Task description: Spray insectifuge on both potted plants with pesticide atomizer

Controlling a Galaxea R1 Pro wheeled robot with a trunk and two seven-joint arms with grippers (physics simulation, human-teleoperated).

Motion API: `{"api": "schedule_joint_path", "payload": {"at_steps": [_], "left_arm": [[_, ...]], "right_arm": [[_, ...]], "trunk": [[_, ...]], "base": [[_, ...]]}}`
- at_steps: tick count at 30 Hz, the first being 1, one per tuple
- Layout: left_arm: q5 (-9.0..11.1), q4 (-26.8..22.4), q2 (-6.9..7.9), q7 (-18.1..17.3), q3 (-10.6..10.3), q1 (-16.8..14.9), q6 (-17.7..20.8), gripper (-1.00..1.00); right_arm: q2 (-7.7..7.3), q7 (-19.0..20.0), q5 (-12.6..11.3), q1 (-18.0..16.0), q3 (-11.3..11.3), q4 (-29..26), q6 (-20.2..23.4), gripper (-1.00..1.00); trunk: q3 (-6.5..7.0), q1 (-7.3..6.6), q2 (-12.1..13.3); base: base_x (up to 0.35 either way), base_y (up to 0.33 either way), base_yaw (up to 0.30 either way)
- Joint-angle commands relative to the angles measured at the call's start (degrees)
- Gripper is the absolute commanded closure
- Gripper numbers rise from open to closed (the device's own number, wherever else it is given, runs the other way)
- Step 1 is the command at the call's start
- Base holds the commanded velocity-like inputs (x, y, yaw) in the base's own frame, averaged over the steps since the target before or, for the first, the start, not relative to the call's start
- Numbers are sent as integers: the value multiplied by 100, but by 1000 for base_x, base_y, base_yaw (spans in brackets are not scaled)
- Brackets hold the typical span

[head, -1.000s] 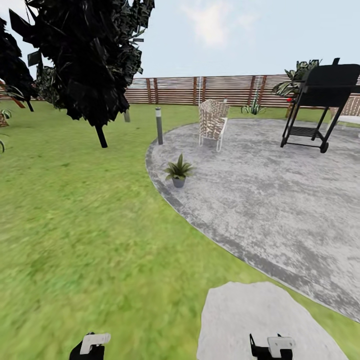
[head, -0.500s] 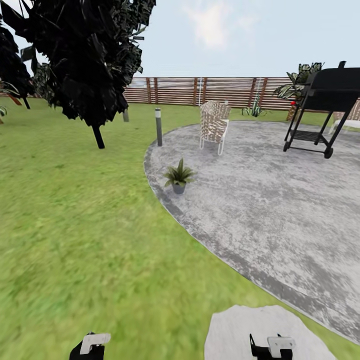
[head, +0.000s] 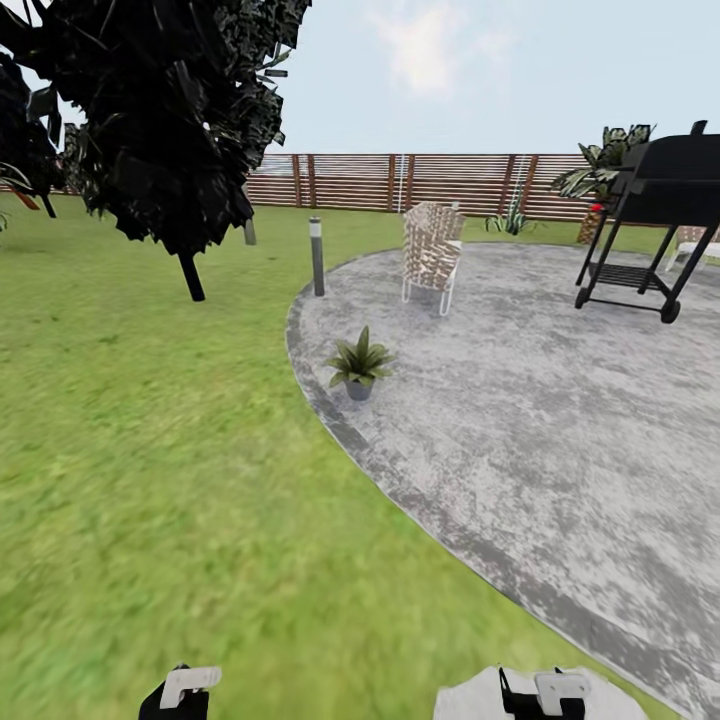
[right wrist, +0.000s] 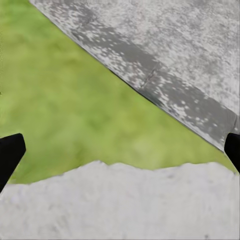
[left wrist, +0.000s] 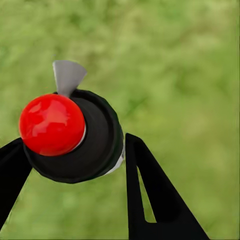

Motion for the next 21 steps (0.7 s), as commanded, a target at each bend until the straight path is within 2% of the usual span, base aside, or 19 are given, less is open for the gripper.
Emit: {"api": "schedule_joint_path", "payload": {"at_steps": [1,8,21], "left_arm": [[2,-8,3,49,-48,-1,-9,100],[2,-8,3,49,-50,-1,-10,100],[2,-8,3,49,-49,-1,-10,100]], "right_arm": [[-1,-42,62,-4,-20,8,-15,-100],[1,-42,62,-4,-20,8,-15,-100],[1,-42,62,-4,-20,8,-15,-100]], "trunk": [[-5,2,-2],[-5,2,-2],[-5,2,-2]], "base": [[338,149,0],[335,158,0],[331,89,0]]}}
